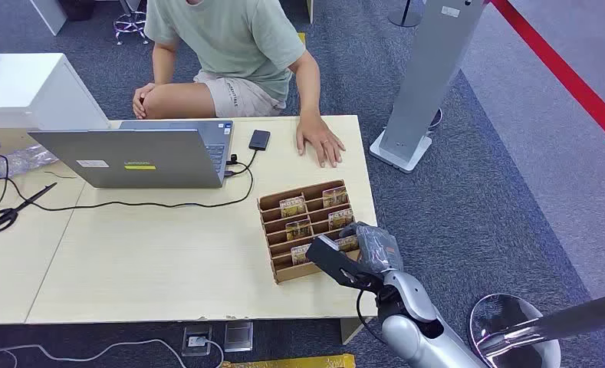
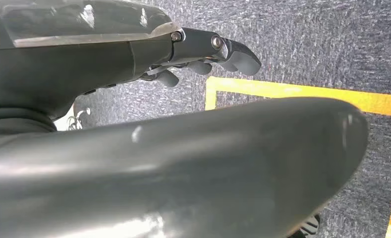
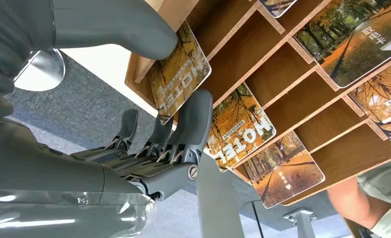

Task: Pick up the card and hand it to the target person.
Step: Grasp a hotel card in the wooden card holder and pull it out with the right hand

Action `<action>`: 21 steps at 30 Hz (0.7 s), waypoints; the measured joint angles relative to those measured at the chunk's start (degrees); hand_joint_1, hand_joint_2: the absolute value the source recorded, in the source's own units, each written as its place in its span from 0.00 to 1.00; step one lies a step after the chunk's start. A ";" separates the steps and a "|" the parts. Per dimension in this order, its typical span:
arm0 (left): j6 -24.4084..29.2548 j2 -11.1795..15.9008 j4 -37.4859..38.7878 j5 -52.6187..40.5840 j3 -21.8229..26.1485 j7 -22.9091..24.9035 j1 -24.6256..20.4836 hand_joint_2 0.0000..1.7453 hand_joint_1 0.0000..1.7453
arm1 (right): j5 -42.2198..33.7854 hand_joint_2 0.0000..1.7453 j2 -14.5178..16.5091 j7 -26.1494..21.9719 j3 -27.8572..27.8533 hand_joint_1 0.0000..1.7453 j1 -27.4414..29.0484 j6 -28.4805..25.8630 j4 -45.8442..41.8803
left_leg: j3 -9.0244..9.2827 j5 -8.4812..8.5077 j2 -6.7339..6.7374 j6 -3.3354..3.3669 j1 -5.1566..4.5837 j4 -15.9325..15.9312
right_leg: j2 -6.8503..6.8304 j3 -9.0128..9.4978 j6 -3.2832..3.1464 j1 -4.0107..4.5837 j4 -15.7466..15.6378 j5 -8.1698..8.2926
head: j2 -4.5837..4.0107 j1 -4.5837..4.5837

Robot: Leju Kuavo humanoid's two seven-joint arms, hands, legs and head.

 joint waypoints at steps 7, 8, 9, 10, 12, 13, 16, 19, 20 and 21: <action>0.00 0.09 0.00 -0.33 0.00 -0.07 0.00 0.00 0.00 | -0.03 1.00 -0.01 0.09 -0.01 0.56 0.13 0.02 0.00 | 0.00 0.00 0.00 0.00 0.00 0.00 | 0.00 0.00 0.00 0.00 0.00 0.00 | 0.00 -0.01; 0.00 0.09 0.00 -0.34 -0.01 -0.07 0.00 0.00 0.00 | -0.03 1.00 -0.01 0.09 -0.01 0.56 0.15 0.02 0.00 | 0.00 0.00 0.00 0.00 0.00 0.00 | 0.00 0.00 0.00 0.00 0.00 0.00 | 0.01 -0.01; 0.00 0.09 0.00 -0.35 -0.01 -0.08 0.00 0.00 0.00 | -0.03 1.00 -0.01 0.09 -0.01 0.56 0.17 0.02 0.00 | 0.00 0.00 0.00 0.00 0.00 0.00 | 0.00 0.00 0.00 0.00 0.00 0.00 | 0.01 -0.01; 0.00 0.09 0.00 -0.35 -0.01 -0.08 0.00 0.00 0.00 | -0.03 1.00 -0.01 0.09 -0.01 0.56 0.19 0.02 0.00 | 0.00 0.00 0.00 0.00 0.00 0.00 | 0.00 0.00 0.00 0.00 0.00 0.00 | 0.01 -0.01; 0.00 0.10 0.00 -0.35 -0.01 -0.08 0.00 0.00 0.00 | -0.03 1.00 -0.01 0.09 -0.01 0.55 0.25 0.03 0.00 | 0.00 0.00 0.00 0.00 0.00 0.00 | 0.00 0.00 0.00 0.00 0.00 0.00 | 0.00 0.00; 0.00 0.11 0.00 -0.35 -0.01 -0.08 0.00 0.00 0.00 | -0.03 1.00 -0.01 0.09 -0.01 0.55 0.26 0.03 0.00 | 0.00 0.00 0.00 0.00 0.00 0.00 | 0.00 0.00 0.00 0.00 0.00 0.00 | 0.00 0.00; 0.00 0.11 0.00 -0.35 -0.02 -0.08 0.00 0.00 0.00 | -0.03 1.00 -0.01 0.09 -0.01 0.56 0.27 0.03 0.00 | 0.00 0.00 0.00 0.00 0.00 0.00 | 0.00 0.00 0.00 0.00 0.00 0.00 | 0.00 -0.01; 0.00 0.11 0.00 -0.35 -0.02 -0.14 0.00 0.00 0.00 | -0.03 1.00 -0.01 0.09 -0.01 0.58 0.28 0.14 0.00 | 0.00 0.00 0.00 0.00 0.00 0.00 | 0.00 0.00 0.00 0.00 0.00 0.00 | 0.00 -0.01; -0.01 0.11 0.00 -0.35 -0.02 -0.17 0.00 0.00 0.00 | -0.03 1.00 -0.01 0.09 -0.01 0.59 0.28 0.18 0.00 | 0.00 0.00 0.00 0.00 0.00 0.00 | 0.00 0.00 0.00 0.00 0.00 0.00 | 0.00 -0.01; -0.01 0.11 0.00 -0.35 -0.02 -0.21 0.00 0.00 0.00 | -0.03 1.00 -0.01 0.09 -0.01 0.61 0.28 0.22 0.00 | 0.00 0.00 0.00 0.00 0.00 0.00 | 0.00 0.00 0.00 0.00 0.00 0.00 | 0.01 -0.01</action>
